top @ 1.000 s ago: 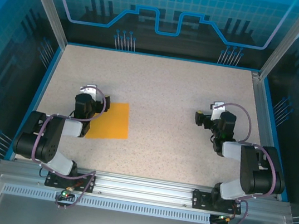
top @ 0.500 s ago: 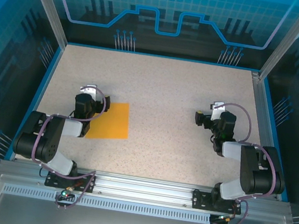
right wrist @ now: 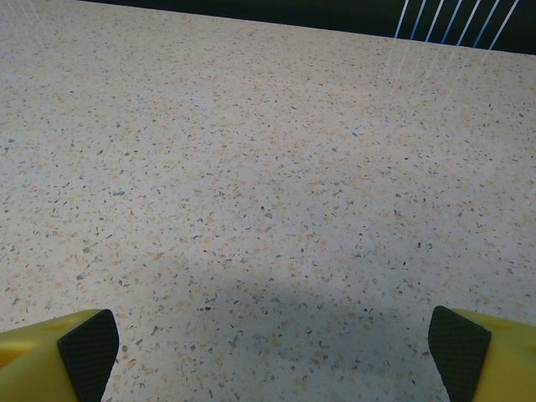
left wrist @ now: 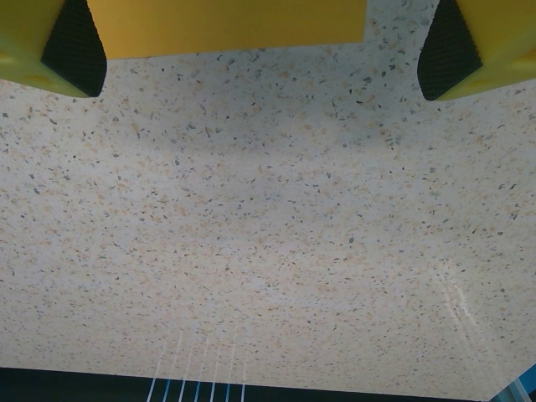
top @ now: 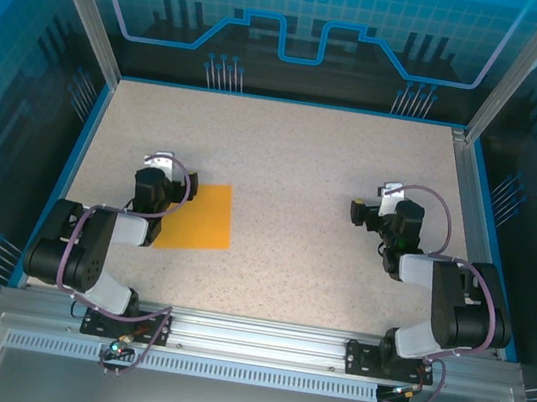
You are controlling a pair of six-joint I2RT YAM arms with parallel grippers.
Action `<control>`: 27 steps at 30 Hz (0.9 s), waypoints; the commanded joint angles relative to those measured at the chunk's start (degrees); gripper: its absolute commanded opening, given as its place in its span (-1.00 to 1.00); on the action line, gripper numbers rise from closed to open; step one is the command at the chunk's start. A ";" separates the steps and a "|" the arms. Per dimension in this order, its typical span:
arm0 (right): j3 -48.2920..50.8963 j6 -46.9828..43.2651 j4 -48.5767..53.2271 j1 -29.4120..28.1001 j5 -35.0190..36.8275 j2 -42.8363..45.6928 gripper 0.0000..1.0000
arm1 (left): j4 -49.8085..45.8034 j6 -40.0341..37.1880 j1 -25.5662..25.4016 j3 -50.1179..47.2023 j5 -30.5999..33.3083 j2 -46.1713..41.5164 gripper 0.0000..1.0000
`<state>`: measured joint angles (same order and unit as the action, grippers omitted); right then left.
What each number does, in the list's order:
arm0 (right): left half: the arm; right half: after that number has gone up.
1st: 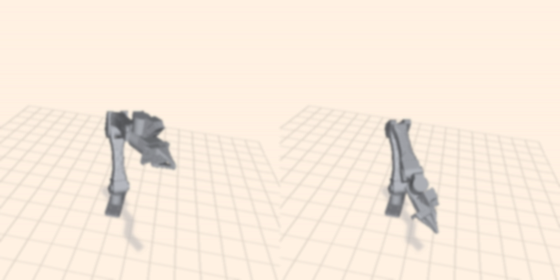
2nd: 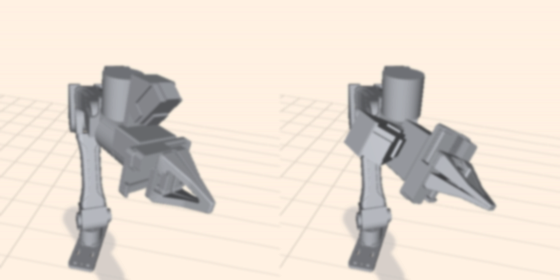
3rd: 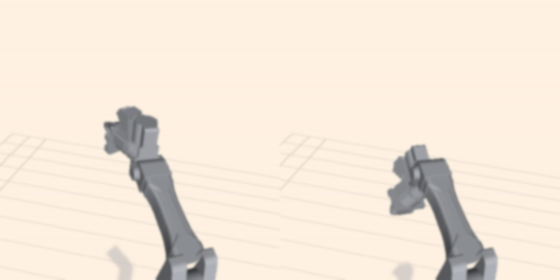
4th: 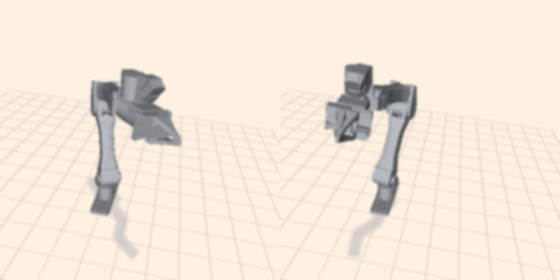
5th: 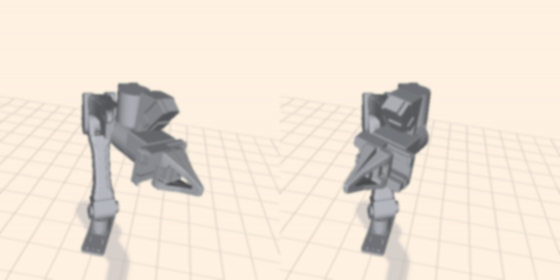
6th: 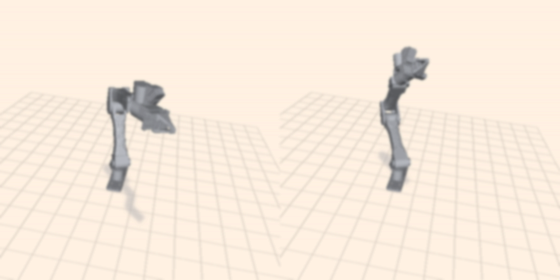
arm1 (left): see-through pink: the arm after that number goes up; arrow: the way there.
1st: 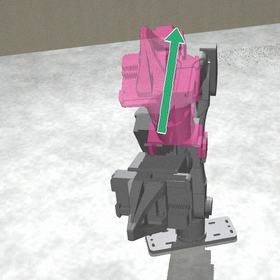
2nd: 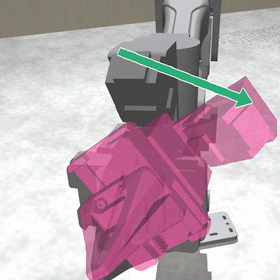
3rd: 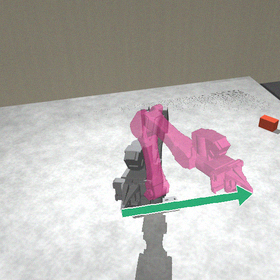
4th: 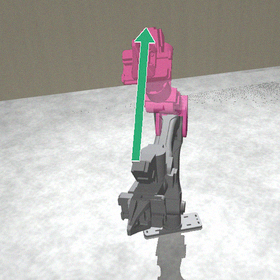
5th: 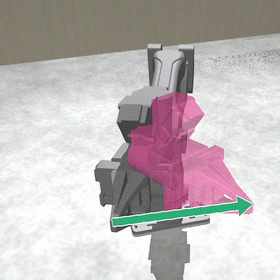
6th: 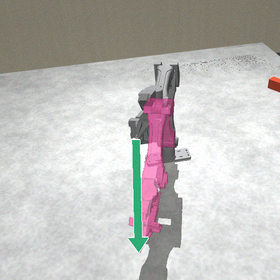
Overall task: Fold a paper plane with a square sheet of paper (pick it up from the middle)
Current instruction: Move the square sheet of paper to the center of the table.
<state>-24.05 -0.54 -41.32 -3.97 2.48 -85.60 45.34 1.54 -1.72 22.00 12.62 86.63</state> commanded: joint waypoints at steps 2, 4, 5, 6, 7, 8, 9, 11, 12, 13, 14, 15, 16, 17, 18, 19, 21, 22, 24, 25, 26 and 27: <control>-1.20 -1.09 2.06 -1.36 4.41 3.35 0.98 | 0.77 -0.05 -0.22 -0.45 -0.89 -3.55 0.97; -1.98 -0.43 6.07 -2.38 7.57 6.52 0.98 | -7.08 0.83 -0.15 0.36 -0.08 -9.80 0.97; -3.39 0.82 11.16 -2.49 8.82 8.46 0.98 | -9.86 0.08 0.03 1.07 -1.78 -11.94 0.97; -5.54 3.53 17.70 -2.39 10.39 10.53 0.98 | -13.22 -0.76 0.13 2.09 -3.20 -13.86 0.97; -7.52 5.91 23.69 -2.27 11.27 12.15 0.99 | -15.89 -0.96 0.18 3.03 -4.17 -15.29 0.97; -8.68 7.14 28.11 -2.27 11.23 13.52 0.99 | -17.79 -0.15 0.22 3.51 -4.37 -16.85 0.97; -9.61 8.76 31.51 -2.30 10.76 14.96 0.99 | -19.85 2.79 0.31 3.97 -3.00 -18.76 0.97; -10.84 12.42 37.08 -2.28 9.53 17.90 0.98 | -25.99 12.48 0.31 4.59 4.24 -23.00 0.97; -11.54 16.37 39.78 -2.29 10.33 19.33 0.99 | -30.82 20.22 0.44 5.65 9.45 -25.32 0.97; -12.32 19.88 42.43 -2.14 10.43 20.56 0.98 | -34.38 22.96 0.84 6.24 10.59 -27.22 0.98; -12.62 21.77 43.90 -2.04 9.69 21.61 0.99 | -36.09 23.96 1.17 6.38 9.66 -28.52 0.97; -13.22 24.91 46.31 -1.93 9.83 22.30 0.99 | -38.28 26.24 1.49 6.76 9.02 -29.94 0.97; -13.49 27.52 47.48 -1.64 9.12 22.88 0.98 | -40.98 29.60 1.66 7.12 8.05 -30.87 0.97; -13.30 28.21 47.14 -1.52 7.14 23.13 0.98 | -42.17 31.21 1.78 7.39 4.83 -31.26 0.98; -13.31 29.78 47.88 -1.48 5.63 22.95 0.98 | -42.89 31.57 1.99 7.90 -0.81 -31.03 0.97; -13.76 31.70 49.81 -1.30 4.83 22.44 0.99 | -44.04 31.32 1.98 9.06 -5.50 -29.69 0.98; -15.06 32.74 52.47 -1.35 0.92 21.39 0.99 | -48.91 31.62 2.02 13.26 -13.82 -25.40 0.97; -14.74 33.82 52.09 -1.47 -1.07 21.21 0.98 | -52.13 30.68 1.90 16.08 -18.99 -22.42 0.98; -13.04 35.51 48.78 -1.83 -5.62 21.05 0.98 | -55.18 29.49 1.21 19.21 -25.82 -17.78 0.97; -11.77 35.19 45.72 -2.34 -8.53 21.00 0.99 | -56.96 29.88 0.54 20.19 -26.40 -15.52 0.97; -11.30 35.44 44.43 -2.77 -9.75 20.81 0.98 | -58.50 30.17 0.19 21.13 -27.46 -13.50 0.97; -11.52 35.92 44.48 -3.25 -9.87 20.34 0.98 | -59.19 29.74 -0.31 21.87 -29.74 -11.38 0.97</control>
<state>-36.29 31.92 5.13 -5.91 -0.56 -64.53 -5.08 30.13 -1.02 41.76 -6.07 71.59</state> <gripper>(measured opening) 0.992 0.988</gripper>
